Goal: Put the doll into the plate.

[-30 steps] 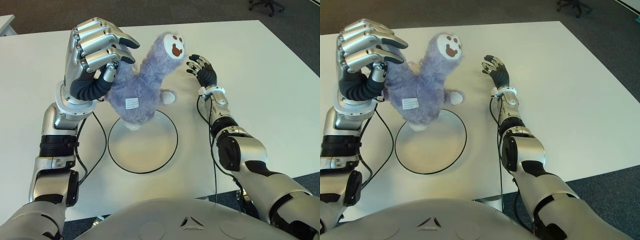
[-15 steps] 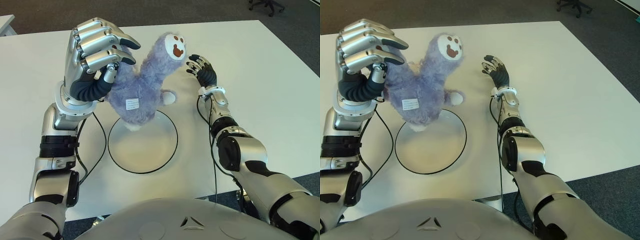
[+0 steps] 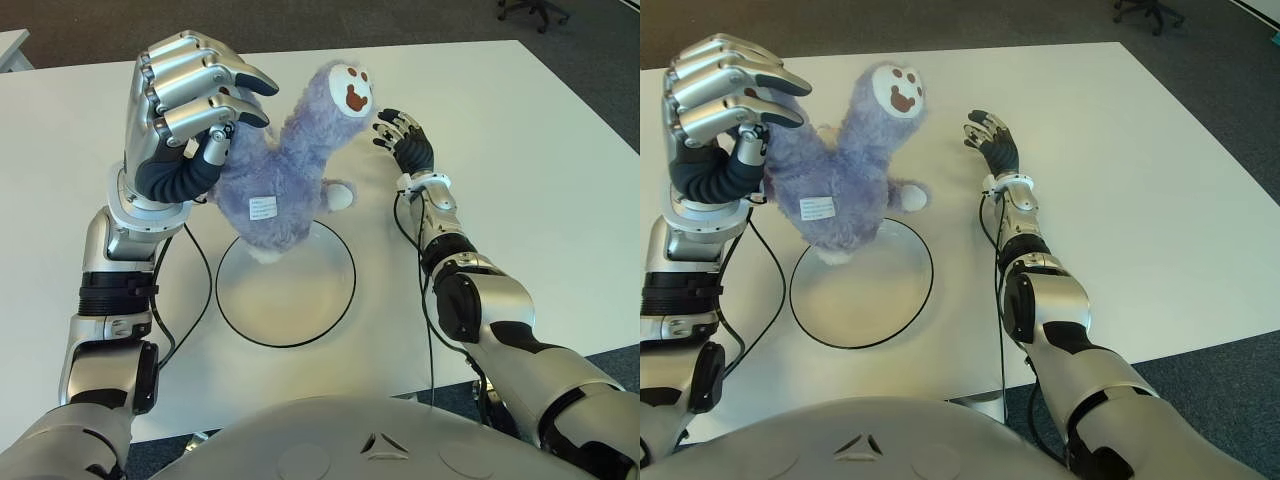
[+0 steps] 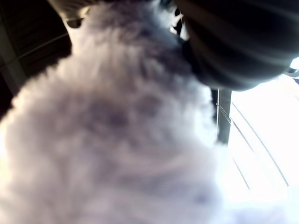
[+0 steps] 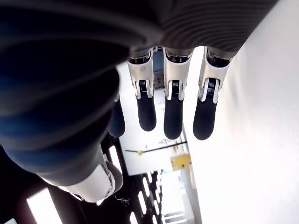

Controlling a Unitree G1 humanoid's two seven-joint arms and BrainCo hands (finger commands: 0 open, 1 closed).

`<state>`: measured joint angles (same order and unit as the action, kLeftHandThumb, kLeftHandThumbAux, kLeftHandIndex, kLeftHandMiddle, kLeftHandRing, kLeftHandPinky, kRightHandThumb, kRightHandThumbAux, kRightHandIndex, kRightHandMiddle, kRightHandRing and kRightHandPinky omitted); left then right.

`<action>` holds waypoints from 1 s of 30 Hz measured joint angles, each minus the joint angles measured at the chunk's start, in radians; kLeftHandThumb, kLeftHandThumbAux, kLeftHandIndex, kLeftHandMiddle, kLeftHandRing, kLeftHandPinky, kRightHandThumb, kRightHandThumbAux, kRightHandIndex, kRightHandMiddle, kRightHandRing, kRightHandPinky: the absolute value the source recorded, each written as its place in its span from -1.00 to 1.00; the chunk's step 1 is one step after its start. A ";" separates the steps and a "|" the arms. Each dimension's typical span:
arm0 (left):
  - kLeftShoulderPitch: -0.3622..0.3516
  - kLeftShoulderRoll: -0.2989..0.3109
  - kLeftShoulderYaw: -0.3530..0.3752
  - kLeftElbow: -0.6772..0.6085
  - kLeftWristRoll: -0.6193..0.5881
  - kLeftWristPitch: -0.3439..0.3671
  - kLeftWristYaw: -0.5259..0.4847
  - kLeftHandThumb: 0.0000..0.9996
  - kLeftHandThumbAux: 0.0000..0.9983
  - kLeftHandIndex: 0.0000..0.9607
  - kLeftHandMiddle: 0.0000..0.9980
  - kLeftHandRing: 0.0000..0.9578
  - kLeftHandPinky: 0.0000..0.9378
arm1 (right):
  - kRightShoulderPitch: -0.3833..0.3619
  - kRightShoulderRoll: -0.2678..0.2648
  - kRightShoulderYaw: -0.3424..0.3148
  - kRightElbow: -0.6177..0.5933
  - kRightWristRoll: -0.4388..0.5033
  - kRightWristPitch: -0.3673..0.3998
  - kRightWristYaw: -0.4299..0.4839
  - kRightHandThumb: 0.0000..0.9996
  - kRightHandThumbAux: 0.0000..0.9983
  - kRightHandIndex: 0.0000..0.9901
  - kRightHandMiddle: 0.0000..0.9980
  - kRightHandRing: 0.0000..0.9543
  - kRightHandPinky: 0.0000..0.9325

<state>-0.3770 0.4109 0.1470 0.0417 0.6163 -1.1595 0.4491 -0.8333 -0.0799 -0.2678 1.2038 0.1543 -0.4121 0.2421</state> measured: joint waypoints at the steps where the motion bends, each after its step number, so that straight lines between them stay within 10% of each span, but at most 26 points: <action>1: 0.000 0.000 0.000 0.000 0.000 0.000 0.000 0.89 0.32 0.01 -0.18 -0.05 -0.21 | 0.000 0.000 0.000 0.000 0.000 0.000 0.000 -0.01 0.59 -0.53 -0.59 -0.52 -0.37; 5: 0.011 -0.003 -0.005 -0.004 -0.010 0.003 -0.005 0.97 0.32 -0.16 -0.12 -0.02 -0.05 | 0.000 0.000 0.000 -0.001 0.000 0.000 0.000 -0.01 0.56 -0.50 -0.53 -0.46 -0.32; 15: 0.332 -0.132 -0.240 -0.171 -0.158 0.155 -0.152 1.00 0.32 -0.26 -0.03 0.01 -0.01 | 0.001 0.001 0.004 -0.001 -0.001 -0.001 -0.012 0.04 0.54 -0.48 -0.51 -0.45 -0.33; 30: 0.346 -0.130 -0.241 -0.182 -0.204 0.111 -0.241 1.00 0.32 -0.23 0.01 -0.01 -0.09 | 0.005 0.011 0.007 0.003 -0.002 0.000 -0.021 0.06 0.55 -0.48 -0.50 -0.44 -0.32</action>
<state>-0.0315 0.2810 -0.0936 -0.1400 0.4127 -1.0482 0.2084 -0.8283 -0.0687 -0.2604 1.2071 0.1525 -0.4126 0.2214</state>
